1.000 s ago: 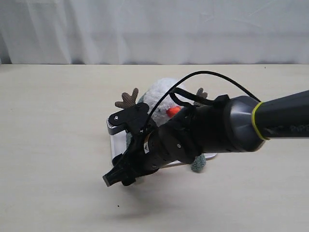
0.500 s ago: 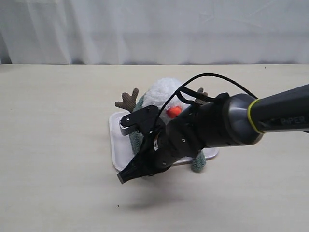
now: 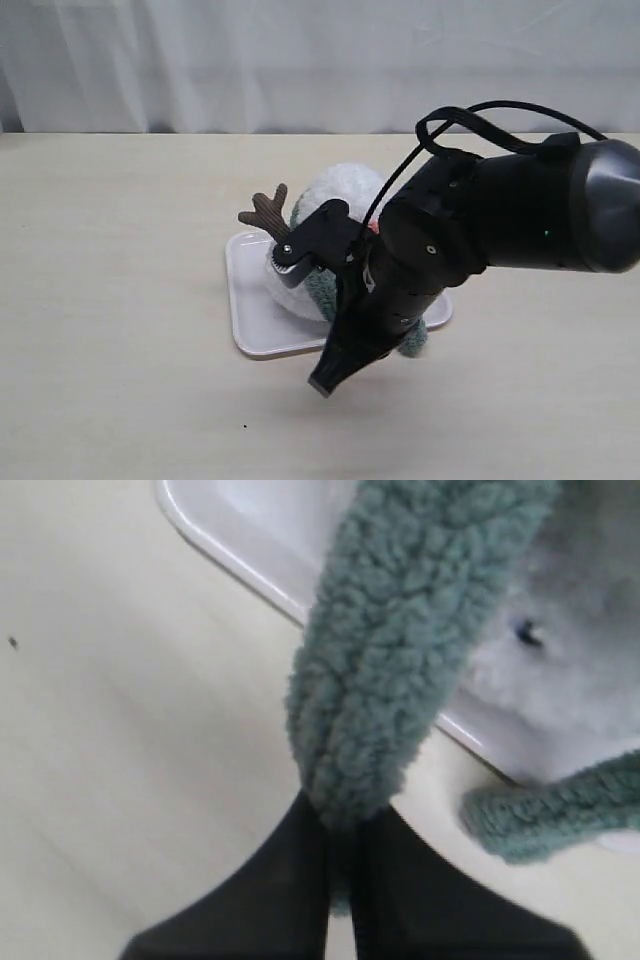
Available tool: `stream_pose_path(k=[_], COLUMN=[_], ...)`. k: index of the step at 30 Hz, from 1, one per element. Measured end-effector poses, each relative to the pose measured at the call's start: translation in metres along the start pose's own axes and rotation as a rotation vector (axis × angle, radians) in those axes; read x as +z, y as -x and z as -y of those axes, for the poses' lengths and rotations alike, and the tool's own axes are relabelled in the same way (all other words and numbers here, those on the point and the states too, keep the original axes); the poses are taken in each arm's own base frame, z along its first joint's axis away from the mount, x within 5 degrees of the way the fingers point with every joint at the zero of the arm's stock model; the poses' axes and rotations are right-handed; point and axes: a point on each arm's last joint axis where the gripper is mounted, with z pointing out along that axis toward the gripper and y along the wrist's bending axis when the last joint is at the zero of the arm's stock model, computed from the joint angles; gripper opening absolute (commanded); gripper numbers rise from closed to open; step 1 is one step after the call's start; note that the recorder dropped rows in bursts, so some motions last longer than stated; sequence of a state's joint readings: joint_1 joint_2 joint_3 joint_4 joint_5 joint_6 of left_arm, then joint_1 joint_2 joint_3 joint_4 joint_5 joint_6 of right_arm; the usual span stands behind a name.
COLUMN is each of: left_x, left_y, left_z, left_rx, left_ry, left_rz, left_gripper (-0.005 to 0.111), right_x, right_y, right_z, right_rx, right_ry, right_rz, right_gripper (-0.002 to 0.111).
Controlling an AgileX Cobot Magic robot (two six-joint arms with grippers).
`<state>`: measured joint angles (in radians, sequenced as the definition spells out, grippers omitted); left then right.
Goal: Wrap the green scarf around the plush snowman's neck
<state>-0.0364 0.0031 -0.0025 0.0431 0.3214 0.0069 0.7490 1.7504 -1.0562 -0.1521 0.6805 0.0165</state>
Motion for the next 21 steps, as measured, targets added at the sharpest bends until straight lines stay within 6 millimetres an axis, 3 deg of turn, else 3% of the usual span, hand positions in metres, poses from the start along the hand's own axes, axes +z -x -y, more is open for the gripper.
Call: stream_pose_path(k=[5, 10, 14, 19, 21], left_x=[0.0, 0.0, 0.0, 0.0, 0.0], left_y=[0.0, 0.0, 0.0, 0.0, 0.0], left_z=[0.0, 0.0, 0.0, 0.0, 0.0], left_rx=[0.0, 0.0, 0.0, 0.0, 0.0], left_ry=[0.0, 0.0, 0.0, 0.0, 0.0], left_rz=[0.0, 0.0, 0.0, 0.0, 0.0], left_gripper=[0.0, 0.0, 0.0, 0.0, 0.0], right_x=[0.006, 0.02, 0.035, 0.039, 0.039], right_y=[-0.008, -0.009, -0.012, -0.013, -0.013], right_z=[0.011, 0.031, 0.037, 0.039, 0.039], right_rx=[-0.102, -0.167, -0.228, -0.237, -0.234], right_ry=[-0.122, -0.368, -0.447, -0.476, -0.475], right_rz=[-0.107, -0.167, -0.242, -0.259, -0.258], right_gripper=[0.004, 0.004, 0.004, 0.004, 0.01])
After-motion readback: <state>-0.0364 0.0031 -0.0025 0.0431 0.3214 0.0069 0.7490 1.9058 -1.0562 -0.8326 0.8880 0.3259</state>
